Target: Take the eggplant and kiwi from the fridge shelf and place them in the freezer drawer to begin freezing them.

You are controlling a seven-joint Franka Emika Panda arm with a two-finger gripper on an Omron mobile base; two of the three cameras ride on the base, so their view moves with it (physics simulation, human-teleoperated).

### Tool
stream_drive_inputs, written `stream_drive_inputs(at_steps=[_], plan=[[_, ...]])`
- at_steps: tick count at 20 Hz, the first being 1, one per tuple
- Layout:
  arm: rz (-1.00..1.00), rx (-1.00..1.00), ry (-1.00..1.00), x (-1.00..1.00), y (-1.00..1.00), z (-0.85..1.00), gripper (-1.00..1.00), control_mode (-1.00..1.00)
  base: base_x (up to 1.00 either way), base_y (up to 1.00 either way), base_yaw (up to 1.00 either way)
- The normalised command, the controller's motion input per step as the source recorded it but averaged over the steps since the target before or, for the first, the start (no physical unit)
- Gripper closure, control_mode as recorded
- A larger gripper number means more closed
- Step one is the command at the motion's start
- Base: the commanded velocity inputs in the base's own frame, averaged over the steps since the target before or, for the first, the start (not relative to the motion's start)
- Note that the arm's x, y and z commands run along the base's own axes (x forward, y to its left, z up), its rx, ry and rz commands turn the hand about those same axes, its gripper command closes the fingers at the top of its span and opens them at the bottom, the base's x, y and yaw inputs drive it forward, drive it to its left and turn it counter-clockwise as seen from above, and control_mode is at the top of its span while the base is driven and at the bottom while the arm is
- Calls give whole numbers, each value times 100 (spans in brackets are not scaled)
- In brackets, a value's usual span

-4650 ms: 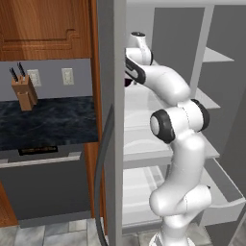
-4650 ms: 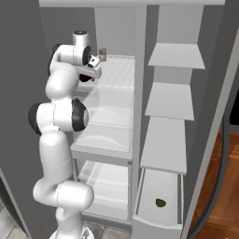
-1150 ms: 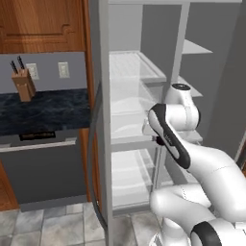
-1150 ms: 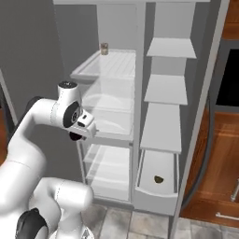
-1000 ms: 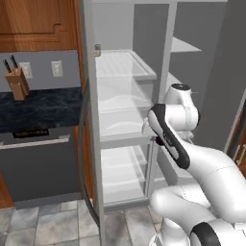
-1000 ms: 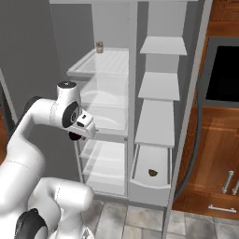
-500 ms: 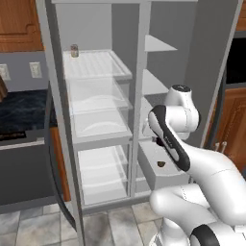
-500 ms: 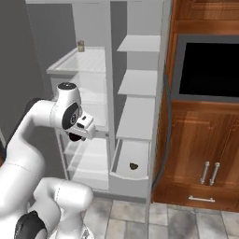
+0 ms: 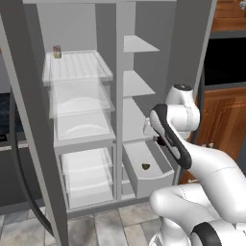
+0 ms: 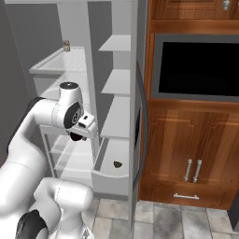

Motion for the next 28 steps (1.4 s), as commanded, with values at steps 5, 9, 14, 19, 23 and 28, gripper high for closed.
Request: stream_drive_inputs(at_steps=[5, 9, 14, 19, 23, 28], plan=[[0, 0, 1, 5, 0, -3, 100, -100, 1, -3, 0], [0, 0, 14, 31, -4, -36, 100, -100, 0, 0, 0], [0, 0, 25, 55, -5, -61, 100, -100, 0, 0, 0], [0, 0, 19, 81, -9, -66, 100, -100, 0, 0, 0], [0, -1, 11, 82, -15, -73, 100, -100, 0, 0, 0], [0, 0, 3, 41, -34, -66, 100, -100, 0, 0, 0]])
